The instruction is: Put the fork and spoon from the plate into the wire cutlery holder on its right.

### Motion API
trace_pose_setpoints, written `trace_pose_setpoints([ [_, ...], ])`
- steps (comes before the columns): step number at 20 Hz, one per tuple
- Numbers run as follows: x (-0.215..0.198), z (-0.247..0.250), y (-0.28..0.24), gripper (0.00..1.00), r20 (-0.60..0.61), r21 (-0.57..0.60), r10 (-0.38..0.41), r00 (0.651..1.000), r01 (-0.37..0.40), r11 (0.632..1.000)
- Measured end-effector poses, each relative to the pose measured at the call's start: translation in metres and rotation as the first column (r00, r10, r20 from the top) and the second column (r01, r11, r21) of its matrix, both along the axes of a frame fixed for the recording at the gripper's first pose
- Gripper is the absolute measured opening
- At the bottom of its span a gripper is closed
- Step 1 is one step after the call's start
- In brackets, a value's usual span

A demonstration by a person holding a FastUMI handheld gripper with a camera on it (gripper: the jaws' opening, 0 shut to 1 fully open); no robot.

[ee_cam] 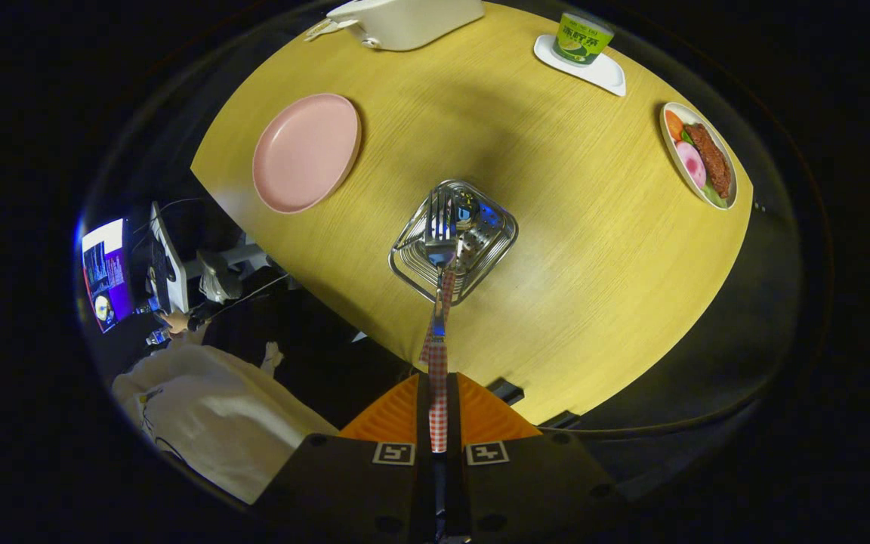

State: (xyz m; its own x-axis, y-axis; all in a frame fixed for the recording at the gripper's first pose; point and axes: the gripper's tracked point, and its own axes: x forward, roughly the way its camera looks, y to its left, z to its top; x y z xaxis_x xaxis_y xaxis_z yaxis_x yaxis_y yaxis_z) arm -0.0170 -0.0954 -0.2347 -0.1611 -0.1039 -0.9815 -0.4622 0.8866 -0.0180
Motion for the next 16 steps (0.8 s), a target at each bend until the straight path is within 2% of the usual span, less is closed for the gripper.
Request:
trace_pose_setpoints([
  [6,0.011,-0.012,-0.005,0.10,-0.106,-0.048,0.019,0.994,-0.024,0.999],
  [11,0.025,-0.018,0.000,0.15,-0.110,-0.042,-0.002,0.994,-0.003,0.999],
  [12,0.025,-0.020,0.000,0.19,-0.104,-0.037,0.000,0.995,-0.004,0.999],
  [13,0.027,-0.016,0.000,0.36,-0.093,-0.030,-0.001,0.996,-0.002,1.000],
  [14,0.031,-0.017,0.001,0.35,-0.072,-0.018,-0.005,0.997,0.004,1.000],
  [16,0.032,-0.011,0.005,0.46,-0.034,0.017,-0.020,0.999,0.020,1.000],
])
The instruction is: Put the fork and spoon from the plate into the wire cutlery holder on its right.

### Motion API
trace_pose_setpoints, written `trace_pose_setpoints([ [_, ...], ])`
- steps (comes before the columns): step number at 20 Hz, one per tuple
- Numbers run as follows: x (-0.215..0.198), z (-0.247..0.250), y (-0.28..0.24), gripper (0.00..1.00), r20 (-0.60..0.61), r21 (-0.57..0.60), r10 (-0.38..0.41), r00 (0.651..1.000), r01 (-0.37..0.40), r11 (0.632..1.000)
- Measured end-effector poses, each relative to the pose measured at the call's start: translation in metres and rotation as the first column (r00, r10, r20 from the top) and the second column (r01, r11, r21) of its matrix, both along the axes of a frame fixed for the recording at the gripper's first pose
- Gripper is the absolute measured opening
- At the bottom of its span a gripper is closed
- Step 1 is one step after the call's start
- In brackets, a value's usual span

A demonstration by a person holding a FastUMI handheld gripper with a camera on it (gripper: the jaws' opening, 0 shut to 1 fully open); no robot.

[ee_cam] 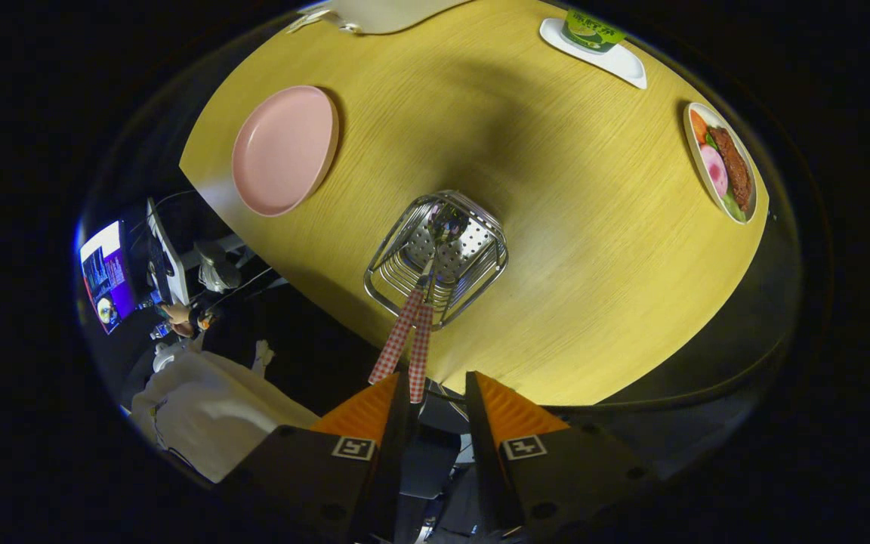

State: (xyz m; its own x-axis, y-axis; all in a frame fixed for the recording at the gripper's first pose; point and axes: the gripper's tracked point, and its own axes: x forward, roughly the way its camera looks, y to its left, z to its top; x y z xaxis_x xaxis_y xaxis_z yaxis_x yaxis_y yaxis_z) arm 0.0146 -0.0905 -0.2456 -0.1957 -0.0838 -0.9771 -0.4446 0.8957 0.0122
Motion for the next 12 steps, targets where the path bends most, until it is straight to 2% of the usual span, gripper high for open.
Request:
trace_pose_setpoints([
  [2,-0.002,0.008,0.011,0.63,0.040,0.071,-0.043,0.998,0.040,0.997],
  [3,-0.004,0.013,0.015,0.83,0.061,0.101,-0.061,0.996,0.055,0.993],
  [5,-0.005,0.024,0.016,0.98,0.111,0.145,-0.077,0.991,0.060,0.988],
  [9,0.000,0.048,0.017,1.00,0.249,0.225,-0.170,0.954,0.113,0.968],
  [12,0.012,0.072,0.017,1.00,0.400,0.294,-0.245,0.883,0.130,0.947],
])
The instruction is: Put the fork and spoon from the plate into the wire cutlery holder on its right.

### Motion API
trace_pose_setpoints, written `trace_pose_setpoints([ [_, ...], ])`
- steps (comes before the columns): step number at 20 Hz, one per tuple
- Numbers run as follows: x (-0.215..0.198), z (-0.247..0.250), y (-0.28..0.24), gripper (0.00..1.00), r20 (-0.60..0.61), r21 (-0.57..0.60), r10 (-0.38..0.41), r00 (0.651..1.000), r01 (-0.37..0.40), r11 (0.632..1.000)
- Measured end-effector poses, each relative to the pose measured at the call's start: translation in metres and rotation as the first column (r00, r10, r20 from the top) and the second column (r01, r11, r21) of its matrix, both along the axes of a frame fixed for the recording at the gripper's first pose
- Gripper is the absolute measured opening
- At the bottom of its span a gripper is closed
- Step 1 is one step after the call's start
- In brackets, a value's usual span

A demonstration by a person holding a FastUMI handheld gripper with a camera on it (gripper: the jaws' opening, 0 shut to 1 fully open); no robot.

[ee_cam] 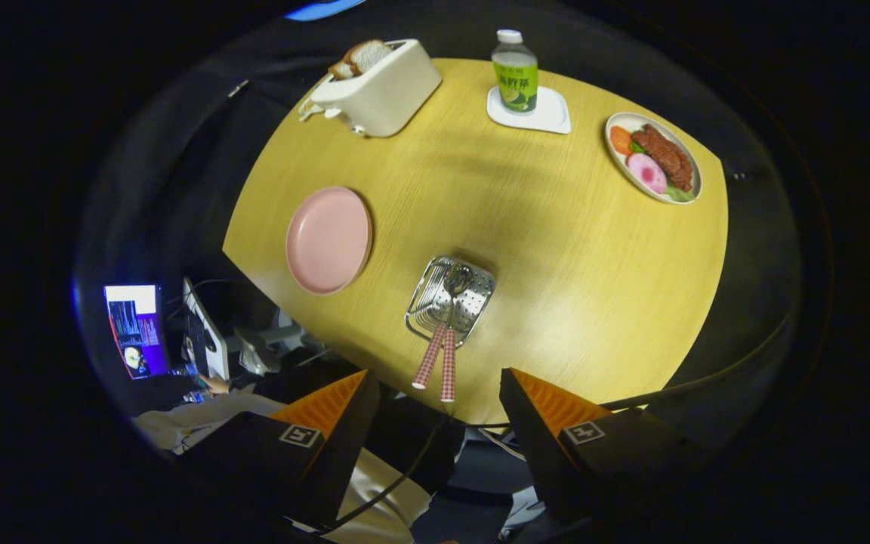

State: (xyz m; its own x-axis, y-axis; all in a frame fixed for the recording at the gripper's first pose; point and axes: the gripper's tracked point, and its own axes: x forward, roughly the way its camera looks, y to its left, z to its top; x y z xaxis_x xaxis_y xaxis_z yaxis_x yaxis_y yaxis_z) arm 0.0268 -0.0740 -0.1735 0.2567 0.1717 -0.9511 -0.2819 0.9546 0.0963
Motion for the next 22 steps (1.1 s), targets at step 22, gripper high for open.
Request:
trace_pose_setpoints([
  [22,-0.019,0.240,0.036,0.99,0.785,0.362,-0.377,0.492,0.128,0.923],
])
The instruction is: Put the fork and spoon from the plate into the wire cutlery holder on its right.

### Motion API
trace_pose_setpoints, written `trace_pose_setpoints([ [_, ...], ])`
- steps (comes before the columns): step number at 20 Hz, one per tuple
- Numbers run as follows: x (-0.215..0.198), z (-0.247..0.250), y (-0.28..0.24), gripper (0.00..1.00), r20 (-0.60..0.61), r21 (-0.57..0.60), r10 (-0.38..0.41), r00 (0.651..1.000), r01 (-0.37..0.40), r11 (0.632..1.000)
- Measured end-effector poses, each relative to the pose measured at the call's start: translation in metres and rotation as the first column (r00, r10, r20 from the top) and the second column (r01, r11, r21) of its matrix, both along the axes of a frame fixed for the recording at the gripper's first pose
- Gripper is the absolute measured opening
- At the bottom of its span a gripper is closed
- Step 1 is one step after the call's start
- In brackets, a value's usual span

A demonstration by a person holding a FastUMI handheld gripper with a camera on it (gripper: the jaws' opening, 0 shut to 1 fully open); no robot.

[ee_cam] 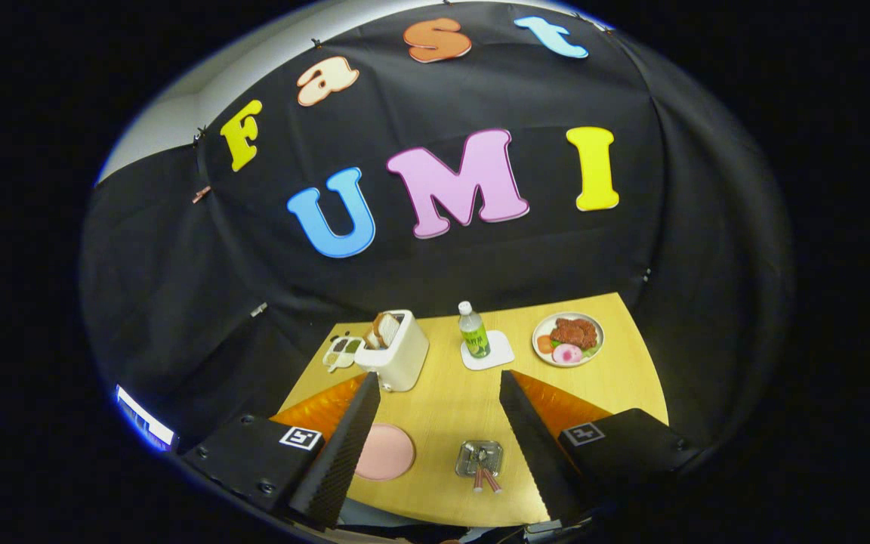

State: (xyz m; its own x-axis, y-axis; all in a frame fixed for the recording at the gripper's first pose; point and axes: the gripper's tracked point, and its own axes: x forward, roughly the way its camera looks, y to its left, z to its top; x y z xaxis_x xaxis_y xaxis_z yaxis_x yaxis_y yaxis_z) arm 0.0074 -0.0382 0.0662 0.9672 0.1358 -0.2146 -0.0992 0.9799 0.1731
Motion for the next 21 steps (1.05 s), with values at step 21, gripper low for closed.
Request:
trace_pose_setpoints([
  [21,-0.030,0.021,0.016,0.99,0.335,-0.172,-0.171,0.927,0.239,0.956],
])
